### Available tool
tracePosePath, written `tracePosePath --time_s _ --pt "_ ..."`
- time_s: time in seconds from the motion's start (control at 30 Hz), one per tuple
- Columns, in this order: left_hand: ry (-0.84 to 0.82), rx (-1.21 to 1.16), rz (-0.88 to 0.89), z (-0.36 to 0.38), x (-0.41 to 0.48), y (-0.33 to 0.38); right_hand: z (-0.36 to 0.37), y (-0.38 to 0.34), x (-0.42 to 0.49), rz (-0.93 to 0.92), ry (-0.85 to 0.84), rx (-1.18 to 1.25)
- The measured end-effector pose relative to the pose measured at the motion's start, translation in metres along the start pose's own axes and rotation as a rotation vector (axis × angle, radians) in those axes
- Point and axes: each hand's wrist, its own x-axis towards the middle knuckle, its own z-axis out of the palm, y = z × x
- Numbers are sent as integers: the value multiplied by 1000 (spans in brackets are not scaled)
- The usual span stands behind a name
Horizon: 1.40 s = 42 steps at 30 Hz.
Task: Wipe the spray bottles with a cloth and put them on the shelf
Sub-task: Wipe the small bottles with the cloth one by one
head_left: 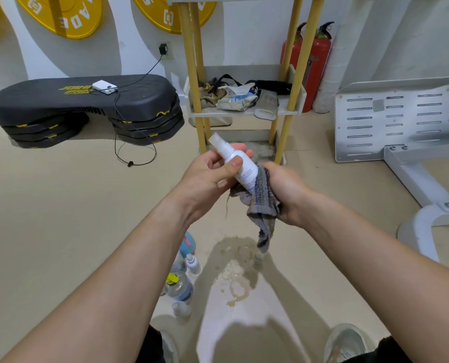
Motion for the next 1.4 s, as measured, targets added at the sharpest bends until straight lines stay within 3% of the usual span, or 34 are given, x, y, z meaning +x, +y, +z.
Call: tracePosePath --time_s 0.13,0.23,0.33,0.47,0.57,0.73,0.8,0.9,1.0,1.07,1.23,1.4 --pt "131 -48 -38 8 1 -6 8 7 2 -199 231 -238" --pt "209 -77 -74 15 0 -12 13 13 -6 -365 286 -377" --pt "187 39 -53 10 0 -13 11 15 0 -206 203 -212" --pt "-67 88 -75 -6 -1 -7 -1 3 0 51 -8 12" --pt "-90 111 -110 -10 0 -5 5 14 5 3 99 -27" --pt "221 41 -117 5 0 -15 16 24 3 -237 258 -341" --pt "196 58 -108 0 -2 -15 13 24 6 -148 197 -245" --pt "21 83 -94 -10 -6 -8 7 17 2 69 -28 -48" --pt "-95 71 -107 -18 -11 -4 5 12 -7 99 -125 -35" --pt "-47 114 -114 -20 -14 -3 9 16 -7 19 -58 -11" --pt "265 167 -72 -27 -23 -7 24 35 -7 -87 42 -139" --pt "365 315 41 -38 -33 -11 34 50 -1 -155 112 -354"
